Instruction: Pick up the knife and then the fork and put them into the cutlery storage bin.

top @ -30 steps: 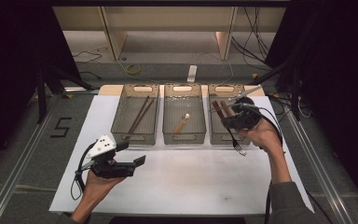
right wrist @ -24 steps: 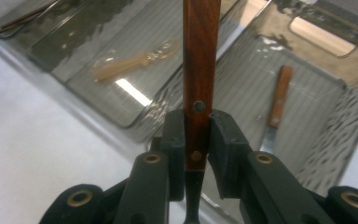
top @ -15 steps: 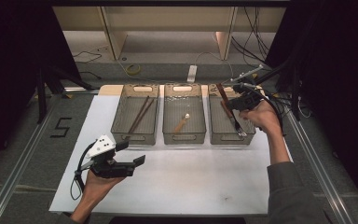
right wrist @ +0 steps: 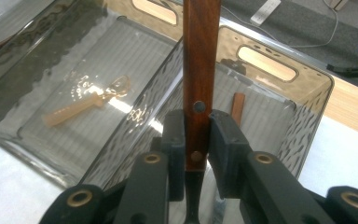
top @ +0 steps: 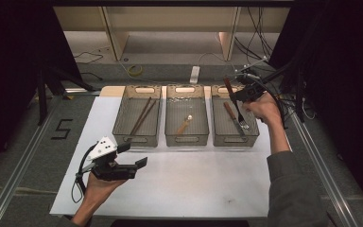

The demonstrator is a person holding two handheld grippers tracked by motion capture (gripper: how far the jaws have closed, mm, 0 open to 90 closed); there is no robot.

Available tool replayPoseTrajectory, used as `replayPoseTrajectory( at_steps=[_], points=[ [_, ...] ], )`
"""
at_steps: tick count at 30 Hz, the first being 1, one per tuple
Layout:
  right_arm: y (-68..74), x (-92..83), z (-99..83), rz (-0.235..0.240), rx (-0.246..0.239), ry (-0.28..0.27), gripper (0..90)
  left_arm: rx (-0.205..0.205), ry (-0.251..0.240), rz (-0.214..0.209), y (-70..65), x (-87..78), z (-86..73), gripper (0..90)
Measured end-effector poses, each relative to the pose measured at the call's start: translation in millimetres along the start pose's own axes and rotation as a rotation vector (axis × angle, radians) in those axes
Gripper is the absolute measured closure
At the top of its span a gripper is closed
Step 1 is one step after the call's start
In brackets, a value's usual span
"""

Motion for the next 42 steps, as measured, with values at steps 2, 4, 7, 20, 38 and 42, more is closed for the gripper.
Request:
replayPoseTrajectory(
  at_steps=[2,4,7,20,38,42],
  points=[
    [-1.8,4.7,0.2,-0.007,0.005,0.005,77.3,-0.001,-0.002,-0.001,0.0,0.0,0.0,15.7],
    [-1.8,10.0,0.3,-0.039,-0.009,0.022,77.3,-0.001,-0.003,-0.001,0.0,-0.1,0.0,15.6],
    [-2.4,17.2,-0.3,-0.041,-0.005,0.029,77.3,-0.002,-0.004,-0.001,0.2,-0.3,0.0,15.6],
    [-14.9,47.4,-19.5,-0.071,0.057,0.058,77.2,-0.002,-0.005,-0.001,0.1,-1.6,0.0,15.6],
    [-13.4,68.0,-37.0,-0.082,0.076,0.121,70.6,0.0,-0.004,0.0,0.2,-1.6,0.1,15.6],
    [-12.5,65.0,-34.3,-0.059,0.085,0.102,62.2,0.0,-0.005,0.001,0.4,-1.8,0.2,15.7]
  ],
)
Point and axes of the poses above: each handheld gripper's, and its own axes: x roughly forward along the jaws, z roughly out of its top, y roughly to its left, the point moved 2 cm from there along x, roughly forward along the jaws, and after that the axes turned 6 degrees about -x, right-handed, at the moved point
